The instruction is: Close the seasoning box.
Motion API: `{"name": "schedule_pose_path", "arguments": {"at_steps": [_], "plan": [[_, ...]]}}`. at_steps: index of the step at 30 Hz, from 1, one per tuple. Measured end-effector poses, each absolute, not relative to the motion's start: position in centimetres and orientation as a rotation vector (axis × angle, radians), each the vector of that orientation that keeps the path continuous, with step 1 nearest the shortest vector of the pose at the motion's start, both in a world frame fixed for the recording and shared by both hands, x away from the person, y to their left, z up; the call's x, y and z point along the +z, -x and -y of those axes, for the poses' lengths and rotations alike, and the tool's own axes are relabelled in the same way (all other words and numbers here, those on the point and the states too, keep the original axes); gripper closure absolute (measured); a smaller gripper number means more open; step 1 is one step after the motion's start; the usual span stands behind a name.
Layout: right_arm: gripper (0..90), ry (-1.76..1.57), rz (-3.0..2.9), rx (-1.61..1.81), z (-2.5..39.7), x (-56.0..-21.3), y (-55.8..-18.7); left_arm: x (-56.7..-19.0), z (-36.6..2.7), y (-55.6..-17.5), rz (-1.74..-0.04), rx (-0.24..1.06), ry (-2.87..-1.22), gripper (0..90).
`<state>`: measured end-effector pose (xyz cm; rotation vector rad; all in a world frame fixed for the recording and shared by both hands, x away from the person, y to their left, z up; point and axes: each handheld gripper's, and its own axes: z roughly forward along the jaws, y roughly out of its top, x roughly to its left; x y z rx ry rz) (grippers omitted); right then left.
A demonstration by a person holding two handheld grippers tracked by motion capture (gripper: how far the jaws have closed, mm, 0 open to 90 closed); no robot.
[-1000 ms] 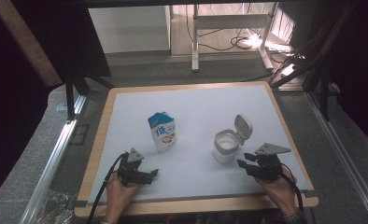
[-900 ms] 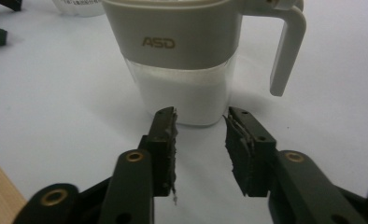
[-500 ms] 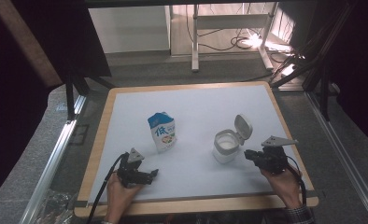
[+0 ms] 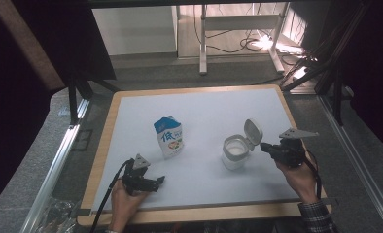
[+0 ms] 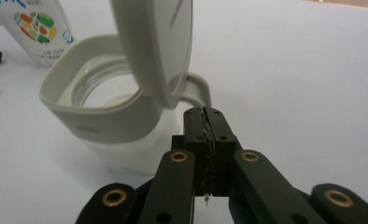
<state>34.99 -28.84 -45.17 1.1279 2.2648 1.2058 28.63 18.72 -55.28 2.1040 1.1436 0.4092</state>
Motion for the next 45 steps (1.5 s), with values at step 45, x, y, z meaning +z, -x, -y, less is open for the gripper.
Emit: {"name": "schedule_pose_path", "arguments": {"at_steps": [45], "plan": [[88.1, -0.997, -2.305, 1.316, 25.9, -42.4, -36.4, -55.3, -18.7, -28.6, -1.145, 0.411, -2.097, 7.2]]}}
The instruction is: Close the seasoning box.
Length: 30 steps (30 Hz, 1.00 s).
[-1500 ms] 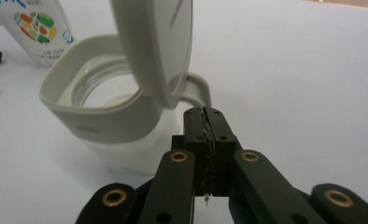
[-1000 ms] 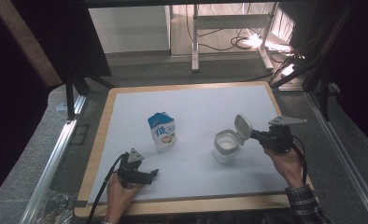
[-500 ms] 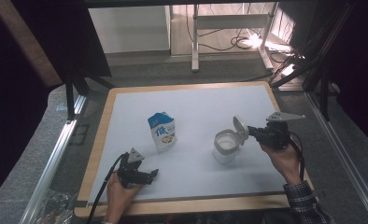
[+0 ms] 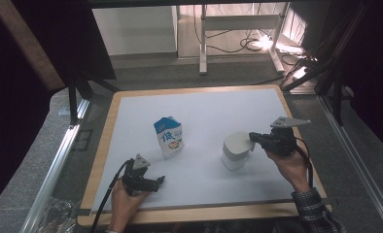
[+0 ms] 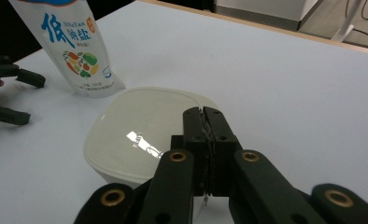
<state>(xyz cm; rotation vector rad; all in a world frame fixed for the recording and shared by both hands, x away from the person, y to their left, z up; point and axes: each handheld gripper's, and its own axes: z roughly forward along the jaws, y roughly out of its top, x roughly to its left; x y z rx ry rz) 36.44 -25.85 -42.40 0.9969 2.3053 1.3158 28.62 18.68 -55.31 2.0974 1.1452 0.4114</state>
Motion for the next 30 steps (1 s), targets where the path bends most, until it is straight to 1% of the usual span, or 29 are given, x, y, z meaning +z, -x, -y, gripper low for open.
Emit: {"name": "schedule_pose_path", "arguments": {"at_steps": [5, 7, 13, 22, 25, 30], "plan": [[81.7, -0.998, -2.292, 1.293, 26.0, -42.3, -36.2, -55.3, -18.7, -28.6, -1.145, 0.412, -2.098, 7.2], [77.6, -1.004, -2.287, 1.291, 26.1, -42.3, -36.1, -55.3, -18.7, -28.6, -1.144, 0.412, -2.099, 7.2], [61.6, -1.005, -2.281, 1.292, 26.6, -42.2, -35.9, -55.3, -18.7, -28.6, -1.142, 0.413, -2.1, 7.2], [42.4, -1.016, -2.274, 1.276, 27.4, -42.2, -35.6, -55.3, -18.7, -28.6, -1.141, 0.412, -2.104, 7.2], [37.7, -1.021, -2.279, 1.276, 27.6, -42.1, -35.4, -55.3, -18.7, -28.6, -1.14, 0.411, -2.104, 7.2], [32.7, -1.02, -2.277, 1.278, 28.0, -42.1, -35.0, -55.3, -18.8, -28.6, -1.14, 0.411, -2.105, 7.2]]}}
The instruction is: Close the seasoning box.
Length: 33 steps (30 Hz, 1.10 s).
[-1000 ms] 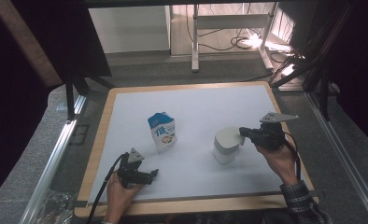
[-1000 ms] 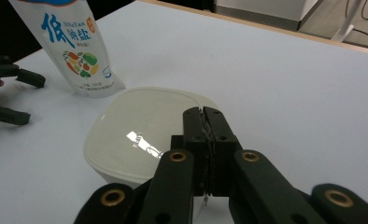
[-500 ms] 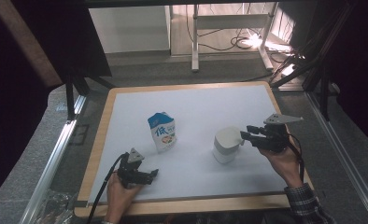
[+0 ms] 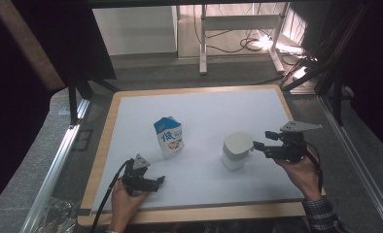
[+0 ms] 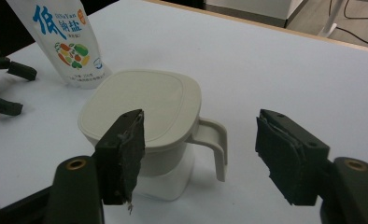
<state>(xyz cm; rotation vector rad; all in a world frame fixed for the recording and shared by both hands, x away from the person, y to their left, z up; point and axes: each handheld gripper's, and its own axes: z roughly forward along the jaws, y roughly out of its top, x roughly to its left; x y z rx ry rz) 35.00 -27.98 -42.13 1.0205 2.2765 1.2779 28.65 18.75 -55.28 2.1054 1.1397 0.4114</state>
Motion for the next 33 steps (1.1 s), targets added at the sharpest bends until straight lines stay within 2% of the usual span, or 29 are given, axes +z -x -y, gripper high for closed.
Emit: {"name": "schedule_pose_path", "arguments": {"at_steps": [19, 33], "plan": [[25.0, -1.026, -2.286, 1.22, 29.3, -43.1, -33.6, -55.3, -18.7, -28.6, -1.146, 0.41, -2.099, 7.1], [21.4, -1.043, -2.316, 1.155, 29.9, -45.6, -32.8, -55.3, -18.8, -28.6, -1.14, 0.409, -2.11, 7.1]]}}
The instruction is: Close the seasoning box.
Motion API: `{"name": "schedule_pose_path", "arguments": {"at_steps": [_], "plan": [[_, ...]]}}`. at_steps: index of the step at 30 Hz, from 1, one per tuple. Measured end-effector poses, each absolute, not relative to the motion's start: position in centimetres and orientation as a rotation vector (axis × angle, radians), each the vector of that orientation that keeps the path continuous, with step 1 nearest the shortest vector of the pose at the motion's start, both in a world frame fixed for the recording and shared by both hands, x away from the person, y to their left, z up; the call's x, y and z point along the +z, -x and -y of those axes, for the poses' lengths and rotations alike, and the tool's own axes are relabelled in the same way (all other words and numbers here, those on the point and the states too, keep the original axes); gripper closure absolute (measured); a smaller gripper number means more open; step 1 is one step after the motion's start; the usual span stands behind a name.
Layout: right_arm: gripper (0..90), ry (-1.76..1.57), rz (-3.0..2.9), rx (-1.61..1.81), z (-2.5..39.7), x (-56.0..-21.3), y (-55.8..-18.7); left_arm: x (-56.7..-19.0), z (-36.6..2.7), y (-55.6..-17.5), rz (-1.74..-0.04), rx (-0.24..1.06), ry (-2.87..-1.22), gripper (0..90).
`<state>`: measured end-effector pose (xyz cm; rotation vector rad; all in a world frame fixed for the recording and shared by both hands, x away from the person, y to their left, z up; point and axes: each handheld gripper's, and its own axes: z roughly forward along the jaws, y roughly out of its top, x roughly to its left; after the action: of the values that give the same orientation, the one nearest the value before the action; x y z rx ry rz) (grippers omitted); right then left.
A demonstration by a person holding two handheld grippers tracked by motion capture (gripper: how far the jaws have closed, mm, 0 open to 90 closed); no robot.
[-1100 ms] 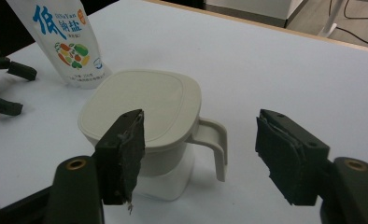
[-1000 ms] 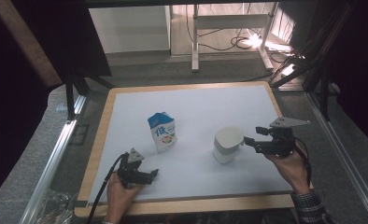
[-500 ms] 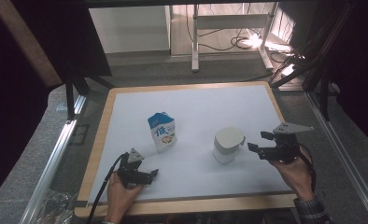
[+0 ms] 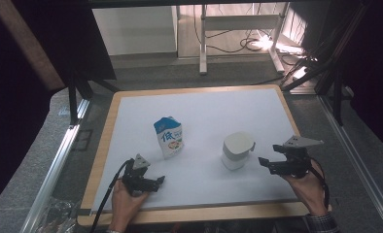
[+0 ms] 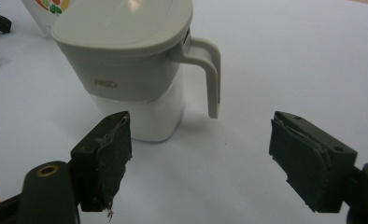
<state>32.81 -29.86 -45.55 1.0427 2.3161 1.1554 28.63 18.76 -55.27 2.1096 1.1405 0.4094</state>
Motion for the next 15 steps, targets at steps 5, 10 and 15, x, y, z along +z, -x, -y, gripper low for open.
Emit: {"name": "schedule_pose_path", "arguments": {"at_steps": [5, 10, 15], "plan": [[16.1, -1.061, -2.336, 1.144, 30.0, -46.4, -32.8, -55.3, -18.8, -28.6, -1.14, 0.409, -2.109, 7.1], [11.6, -1.082, -2.379, 1.123, 29.8, -47.6, -32.9, -55.3, -18.8, -28.6, -1.14, 0.41, -2.11, 7.1], [8.3, -1.076, -2.392, 1.051, 29.4, -49.0, -32.8, -55.3, -18.8, -28.6, -1.14, 0.41, -2.11, 7.1]]}}
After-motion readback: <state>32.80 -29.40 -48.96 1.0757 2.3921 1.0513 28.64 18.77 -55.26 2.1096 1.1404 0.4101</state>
